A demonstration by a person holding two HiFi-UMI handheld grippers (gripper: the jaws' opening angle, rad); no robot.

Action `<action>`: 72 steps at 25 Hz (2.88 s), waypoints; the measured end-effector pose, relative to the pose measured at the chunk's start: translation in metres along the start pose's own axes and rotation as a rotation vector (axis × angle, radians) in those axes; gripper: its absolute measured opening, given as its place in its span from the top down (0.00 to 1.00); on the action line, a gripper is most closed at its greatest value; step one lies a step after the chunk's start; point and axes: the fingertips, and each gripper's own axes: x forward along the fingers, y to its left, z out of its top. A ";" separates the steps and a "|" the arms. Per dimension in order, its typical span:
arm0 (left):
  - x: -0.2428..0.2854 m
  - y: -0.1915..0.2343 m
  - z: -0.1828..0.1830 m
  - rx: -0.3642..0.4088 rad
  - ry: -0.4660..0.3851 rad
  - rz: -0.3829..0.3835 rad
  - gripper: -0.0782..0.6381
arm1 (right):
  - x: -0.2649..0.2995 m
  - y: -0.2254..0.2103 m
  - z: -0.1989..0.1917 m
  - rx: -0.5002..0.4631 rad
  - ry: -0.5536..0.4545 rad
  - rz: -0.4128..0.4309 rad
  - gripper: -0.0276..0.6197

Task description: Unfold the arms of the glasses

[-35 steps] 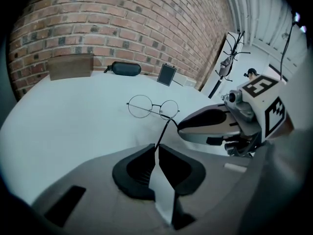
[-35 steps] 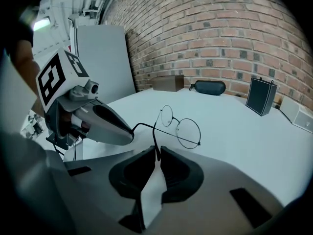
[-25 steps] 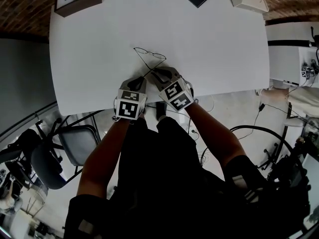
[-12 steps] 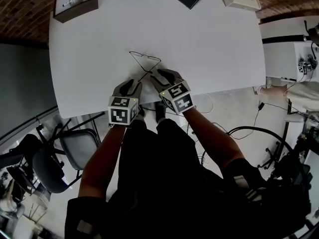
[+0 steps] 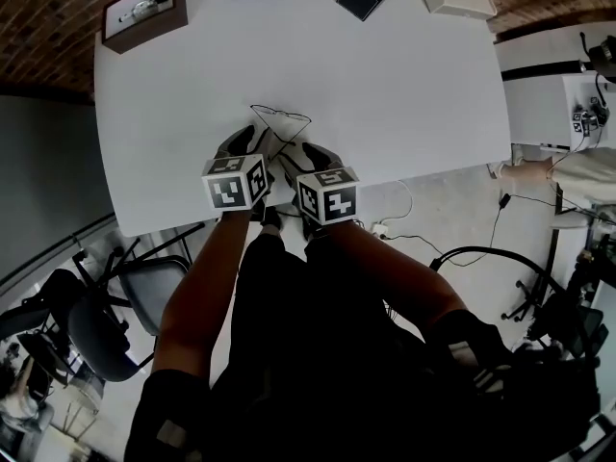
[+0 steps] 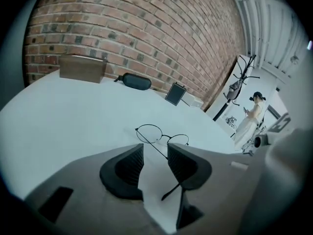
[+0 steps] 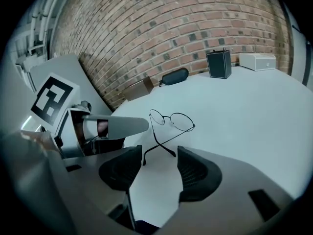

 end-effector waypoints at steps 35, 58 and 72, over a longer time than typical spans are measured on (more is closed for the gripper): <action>0.010 0.043 0.017 0.285 0.155 -0.073 0.65 | 0.030 -0.056 0.036 -0.014 -0.009 -0.088 0.65; 0.003 0.034 -0.004 0.023 0.098 0.034 0.50 | 0.028 -0.056 0.044 0.002 0.005 -0.058 0.65; 0.000 0.042 -0.011 0.370 0.174 0.010 0.50 | 0.030 -0.054 0.044 -0.028 0.004 -0.036 0.65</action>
